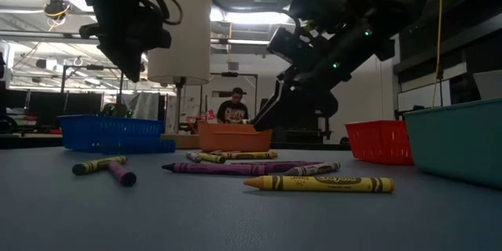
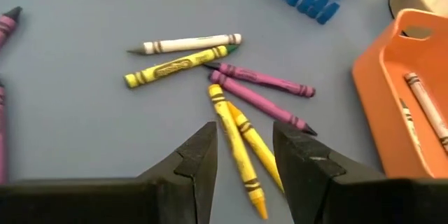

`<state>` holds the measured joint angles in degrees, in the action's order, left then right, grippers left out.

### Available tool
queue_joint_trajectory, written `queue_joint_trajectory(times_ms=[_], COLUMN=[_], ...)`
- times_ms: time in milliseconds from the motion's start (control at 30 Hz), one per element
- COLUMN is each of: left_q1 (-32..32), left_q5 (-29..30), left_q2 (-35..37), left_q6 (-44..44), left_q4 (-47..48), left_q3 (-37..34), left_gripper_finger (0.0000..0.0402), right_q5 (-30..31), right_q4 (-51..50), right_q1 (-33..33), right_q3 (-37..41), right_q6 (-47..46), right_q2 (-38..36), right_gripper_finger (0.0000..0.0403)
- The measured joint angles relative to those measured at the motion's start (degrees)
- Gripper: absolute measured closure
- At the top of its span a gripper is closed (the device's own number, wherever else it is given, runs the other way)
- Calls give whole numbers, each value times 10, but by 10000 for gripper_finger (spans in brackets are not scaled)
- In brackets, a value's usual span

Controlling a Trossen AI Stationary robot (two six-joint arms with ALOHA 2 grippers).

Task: Sort crayons
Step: Put the green crayon into the dark blue bin, then put the yellow crayon into the light blue bin

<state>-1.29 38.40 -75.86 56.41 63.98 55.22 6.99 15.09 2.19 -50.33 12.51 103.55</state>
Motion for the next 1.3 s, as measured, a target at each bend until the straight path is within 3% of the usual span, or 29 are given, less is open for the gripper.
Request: queue_joint_trajectory(times_ms=[367,767,1300], left_q1=[-5,-5,-4], left_q5=[-6,-7,-9], left_q2=[0,0,0], left_q6=[0,1,1], left_q4=[-3,-12,-22], left_q3=[0,0,0], left_gripper_finger=[318,316,316], right_q5=[-55,-58,-79], right_q4=[4,9,6], right_q1=[-31,-30,-30], right_q3=[0,-2,-1], right_q6=[0,-2,-2], right_q2=[24,68,70], right_gripper_finger=[265,265,265])
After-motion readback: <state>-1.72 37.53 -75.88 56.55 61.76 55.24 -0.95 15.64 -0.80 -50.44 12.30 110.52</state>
